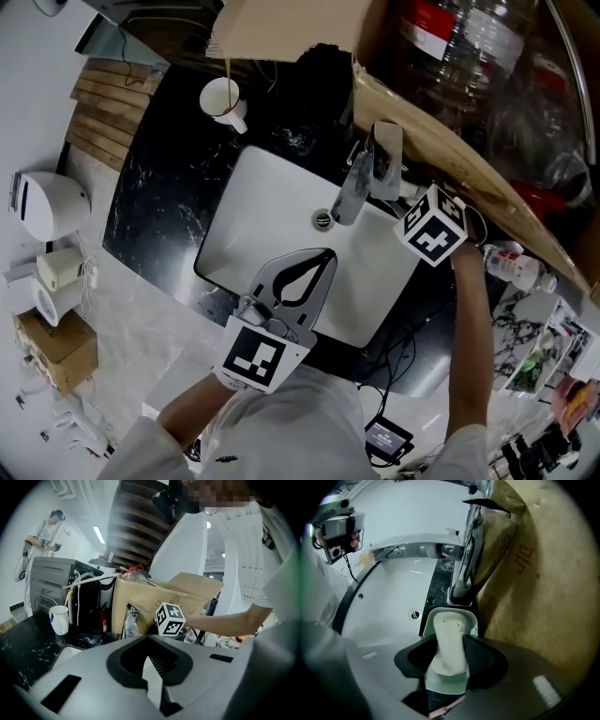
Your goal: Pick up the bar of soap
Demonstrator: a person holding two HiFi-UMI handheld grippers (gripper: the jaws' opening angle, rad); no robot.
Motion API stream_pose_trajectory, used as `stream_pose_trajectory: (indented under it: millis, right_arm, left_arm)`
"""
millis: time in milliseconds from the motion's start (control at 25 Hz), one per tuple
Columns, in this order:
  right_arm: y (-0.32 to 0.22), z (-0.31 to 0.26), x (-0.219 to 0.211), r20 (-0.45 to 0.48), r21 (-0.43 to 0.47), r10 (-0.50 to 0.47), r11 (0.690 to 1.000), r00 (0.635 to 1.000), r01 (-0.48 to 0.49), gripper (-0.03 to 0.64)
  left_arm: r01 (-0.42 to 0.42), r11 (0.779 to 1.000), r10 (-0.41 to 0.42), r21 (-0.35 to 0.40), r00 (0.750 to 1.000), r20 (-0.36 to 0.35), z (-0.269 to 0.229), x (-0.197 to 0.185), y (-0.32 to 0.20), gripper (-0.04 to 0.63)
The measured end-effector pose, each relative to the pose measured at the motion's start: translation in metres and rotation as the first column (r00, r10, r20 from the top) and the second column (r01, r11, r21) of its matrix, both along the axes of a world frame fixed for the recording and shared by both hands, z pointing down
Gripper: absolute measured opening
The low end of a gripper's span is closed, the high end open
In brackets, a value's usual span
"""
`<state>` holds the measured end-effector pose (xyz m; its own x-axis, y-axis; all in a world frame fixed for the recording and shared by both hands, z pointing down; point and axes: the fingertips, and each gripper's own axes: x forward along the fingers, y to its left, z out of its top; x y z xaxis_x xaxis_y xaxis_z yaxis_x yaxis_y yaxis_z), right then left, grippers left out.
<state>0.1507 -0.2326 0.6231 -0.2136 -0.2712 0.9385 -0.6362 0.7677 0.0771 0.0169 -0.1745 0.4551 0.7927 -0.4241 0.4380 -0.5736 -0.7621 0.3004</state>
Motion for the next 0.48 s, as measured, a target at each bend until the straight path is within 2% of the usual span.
stream_pose_trajectory:
  millis: [240,480]
  right_arm:
    - [-0.0006,0.0018,-0.0003,-0.038,-0.032,-0.006,0.999,0.999,0.004,0.198]
    - [-0.0047,-0.0023,-0.002,0.029,0.069,0.031,0.997,0.999,-0.033,0.193]
  left_arm:
    - [0.01,1.0,-0.01,-0.004,1.0,-0.003,-0.0016,-0.0041,-0.0006,0.006]
    - [0.009,1.0,-0.009,-0.006,1.0,0.005,0.0011,-0.0098,0.0022,0.006]
